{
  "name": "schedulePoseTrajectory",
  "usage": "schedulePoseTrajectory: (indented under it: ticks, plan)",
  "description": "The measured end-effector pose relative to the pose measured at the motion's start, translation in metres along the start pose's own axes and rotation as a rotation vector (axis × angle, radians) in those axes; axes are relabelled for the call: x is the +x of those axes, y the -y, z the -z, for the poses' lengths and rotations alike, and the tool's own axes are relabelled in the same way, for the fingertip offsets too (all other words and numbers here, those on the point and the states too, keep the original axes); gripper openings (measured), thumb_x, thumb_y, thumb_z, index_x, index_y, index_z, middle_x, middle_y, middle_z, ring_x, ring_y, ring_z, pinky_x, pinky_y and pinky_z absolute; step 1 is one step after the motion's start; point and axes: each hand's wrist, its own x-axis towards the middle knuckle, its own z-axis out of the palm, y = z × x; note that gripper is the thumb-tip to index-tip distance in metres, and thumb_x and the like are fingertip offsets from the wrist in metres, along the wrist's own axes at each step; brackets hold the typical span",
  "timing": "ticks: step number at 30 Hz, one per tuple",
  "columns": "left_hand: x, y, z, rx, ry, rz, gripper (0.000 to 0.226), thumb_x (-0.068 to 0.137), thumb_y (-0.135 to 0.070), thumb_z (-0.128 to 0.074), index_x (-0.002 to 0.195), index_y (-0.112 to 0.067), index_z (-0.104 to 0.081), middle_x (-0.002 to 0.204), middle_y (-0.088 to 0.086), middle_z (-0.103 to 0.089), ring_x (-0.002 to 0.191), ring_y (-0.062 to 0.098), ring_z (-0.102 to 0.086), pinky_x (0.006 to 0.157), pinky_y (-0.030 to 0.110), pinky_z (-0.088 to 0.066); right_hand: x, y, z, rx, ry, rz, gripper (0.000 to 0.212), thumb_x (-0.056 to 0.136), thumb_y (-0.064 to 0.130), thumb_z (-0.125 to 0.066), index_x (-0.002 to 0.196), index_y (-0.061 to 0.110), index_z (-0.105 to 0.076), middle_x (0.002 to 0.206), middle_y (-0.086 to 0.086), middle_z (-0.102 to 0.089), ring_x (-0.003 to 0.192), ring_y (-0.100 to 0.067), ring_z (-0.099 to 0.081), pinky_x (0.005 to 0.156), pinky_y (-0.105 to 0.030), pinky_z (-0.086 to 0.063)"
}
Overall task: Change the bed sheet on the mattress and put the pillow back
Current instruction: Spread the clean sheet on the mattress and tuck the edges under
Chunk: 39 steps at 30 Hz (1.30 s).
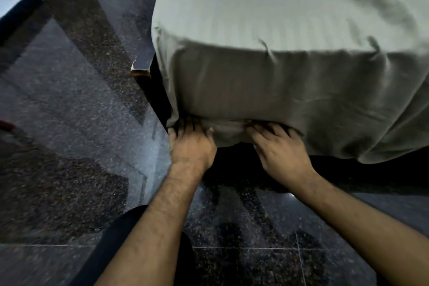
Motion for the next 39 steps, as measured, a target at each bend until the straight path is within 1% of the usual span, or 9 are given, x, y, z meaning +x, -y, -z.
schedulePoseTrajectory:
  ticks: [5,8,13,22,25,29,33,36,39]
  plan:
    - [0.008,-0.006,-0.002,0.002,-0.053,-0.055,0.054,0.091,-0.033,-0.031,0.078,-0.002,-0.072,0.078,0.02,-0.069,0.074,0.036,-0.067,0.077,0.041,-0.049,0.001,0.014,0.001,0.031,-0.076,0.117,0.053,0.094,0.03,-0.06,0.144,0.014,-0.049,0.142,-0.005,-0.054,0.122,-0.026,-0.053,0.089,-0.04,-0.047]
    - [0.004,-0.006,0.009,-0.003,0.012,-0.058,0.058,0.092,-0.033,-0.023,0.089,-0.003,-0.072,0.089,0.02,-0.071,0.086,0.037,-0.068,0.083,0.042,-0.047,0.016,0.031,0.006,0.195,-0.036,0.256,0.06,0.098,0.033,-0.053,0.152,0.014,-0.039,0.148,-0.004,-0.049,0.13,-0.023,-0.049,0.098,-0.036,-0.046]
    - [0.015,0.004,0.014,-0.1,0.06,-0.011,0.033,0.098,-0.019,-0.043,0.124,-0.013,-0.061,0.132,0.012,-0.062,0.124,0.032,-0.055,0.104,0.039,-0.036,0.039,0.048,-0.001,0.37,0.116,0.125,0.072,0.092,0.044,-0.055,0.156,0.02,-0.034,0.158,-0.001,-0.04,0.144,-0.02,-0.037,0.117,-0.035,-0.03]
    - [0.002,0.002,0.021,-0.31,0.004,-0.096,0.048,0.099,-0.029,-0.028,0.105,0.001,-0.064,0.113,0.026,-0.065,0.11,0.043,-0.058,0.091,0.043,-0.043,0.078,0.055,-0.016,0.255,0.176,-0.021,0.051,0.085,0.049,-0.046,0.121,0.02,-0.069,0.102,-0.01,-0.074,0.086,-0.036,-0.071,0.071,-0.04,-0.056]
    - [0.008,0.002,0.002,-0.128,0.079,-0.159,0.078,0.085,-0.041,-0.008,0.129,0.002,-0.058,0.132,0.026,-0.055,0.126,0.043,-0.049,0.109,0.047,-0.038,0.09,0.052,-0.009,0.321,0.262,0.018,0.054,0.085,0.041,-0.049,0.135,0.025,-0.063,0.122,-0.012,-0.071,0.106,-0.037,-0.068,0.088,-0.044,-0.057]
    - [0.029,0.005,-0.001,-0.088,0.017,-0.147,0.054,0.085,-0.036,-0.028,0.084,-0.011,-0.077,0.086,0.009,-0.075,0.082,0.028,-0.073,0.076,0.039,-0.06,0.073,0.042,0.0,0.281,0.279,0.068,0.067,0.089,0.035,-0.063,0.152,0.028,-0.04,0.147,-0.001,-0.054,0.127,-0.029,-0.057,0.1,-0.04,-0.05]
    - [0.042,0.0,-0.011,-0.326,0.065,-0.101,0.036,0.078,-0.022,-0.041,0.05,-0.005,-0.056,0.051,0.018,-0.057,0.043,0.036,-0.055,0.045,0.031,-0.043,0.04,0.028,-0.005,0.294,0.138,0.094,0.067,0.088,0.037,-0.07,0.147,0.012,-0.048,0.142,-0.01,-0.057,0.126,-0.031,-0.056,0.104,-0.042,-0.047]
    - [0.033,-0.001,0.003,-0.293,0.067,0.009,0.032,0.084,-0.018,-0.054,0.056,-0.004,-0.062,0.055,0.019,-0.061,0.047,0.038,-0.06,0.044,0.032,-0.046,0.042,0.013,-0.014,0.247,0.2,-0.024,0.062,0.098,0.057,-0.035,0.139,0.016,-0.056,0.13,-0.009,-0.065,0.114,-0.032,-0.063,0.094,-0.042,-0.052]
    - [0.017,-0.011,0.016,-0.361,0.053,0.029,0.023,0.096,-0.014,-0.053,0.089,-0.002,-0.071,0.091,0.024,-0.07,0.086,0.042,-0.067,0.071,0.041,-0.051,0.058,0.004,-0.012,0.19,0.258,-0.081,0.073,0.099,0.058,-0.008,0.13,0.024,-0.065,0.121,-0.007,-0.071,0.107,-0.031,-0.066,0.09,-0.039,-0.052]
